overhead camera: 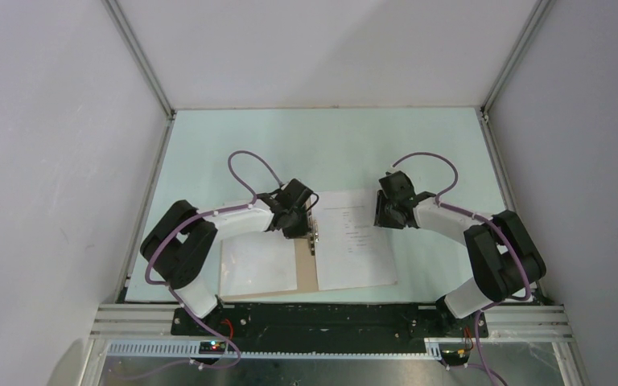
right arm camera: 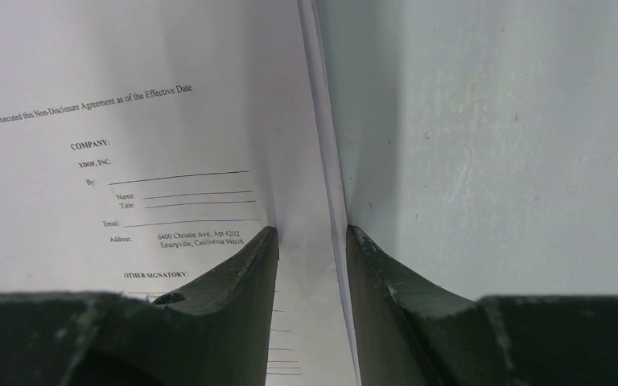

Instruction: Put the files into the folder

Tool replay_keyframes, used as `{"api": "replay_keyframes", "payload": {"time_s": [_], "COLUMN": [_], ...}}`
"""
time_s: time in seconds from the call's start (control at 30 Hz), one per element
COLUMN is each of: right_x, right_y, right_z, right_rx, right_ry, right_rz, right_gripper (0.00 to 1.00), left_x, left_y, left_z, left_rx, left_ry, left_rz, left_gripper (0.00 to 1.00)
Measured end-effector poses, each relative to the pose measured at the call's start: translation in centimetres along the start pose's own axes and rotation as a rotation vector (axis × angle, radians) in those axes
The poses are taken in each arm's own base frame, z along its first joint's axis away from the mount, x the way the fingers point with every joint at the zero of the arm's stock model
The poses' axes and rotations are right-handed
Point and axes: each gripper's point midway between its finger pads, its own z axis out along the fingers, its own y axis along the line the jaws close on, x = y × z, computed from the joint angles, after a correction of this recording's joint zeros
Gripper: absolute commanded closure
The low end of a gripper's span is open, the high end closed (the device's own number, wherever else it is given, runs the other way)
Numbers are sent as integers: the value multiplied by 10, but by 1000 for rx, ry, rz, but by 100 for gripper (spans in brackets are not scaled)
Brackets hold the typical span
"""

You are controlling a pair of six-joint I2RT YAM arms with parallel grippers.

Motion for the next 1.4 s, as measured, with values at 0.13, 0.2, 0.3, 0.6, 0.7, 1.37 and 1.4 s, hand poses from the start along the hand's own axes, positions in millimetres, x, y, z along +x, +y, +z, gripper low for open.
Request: {"api": "replay_keyframes", "payload": {"time_s": [0.13,0.2,0.3,0.6,0.7,1.37,1.4], "right_x": [1,1,2,4,6,-6,-8], "right_y": [0,1,3,11,17,2,2], "right_z": [0,0,-3,-12,-14,-17,-18], "right_rx": [8,10,5,-12,-38,-38,-41], "right_ry": [-3,-5,-6,-13,-5,-8,-12], "right_rz": [0,0,-4,-14,-7,65,66], "right_gripper": [57,53,49,37,36,28,28], "left_x": [0,0,0,0,0,-1,-1], "left_y": [0,0,0,0,-2,-6,-6], "left_z": [0,0,0,0,1,2,2], "left_rx": [-1,-1,-1,0,8,24,25], "left_ry": [0,0,0,0,-2,-2,-2], "left_rz": [0,0,0,0,1,1,1], "left_gripper": [96,96,96,96,96,95,95]}}
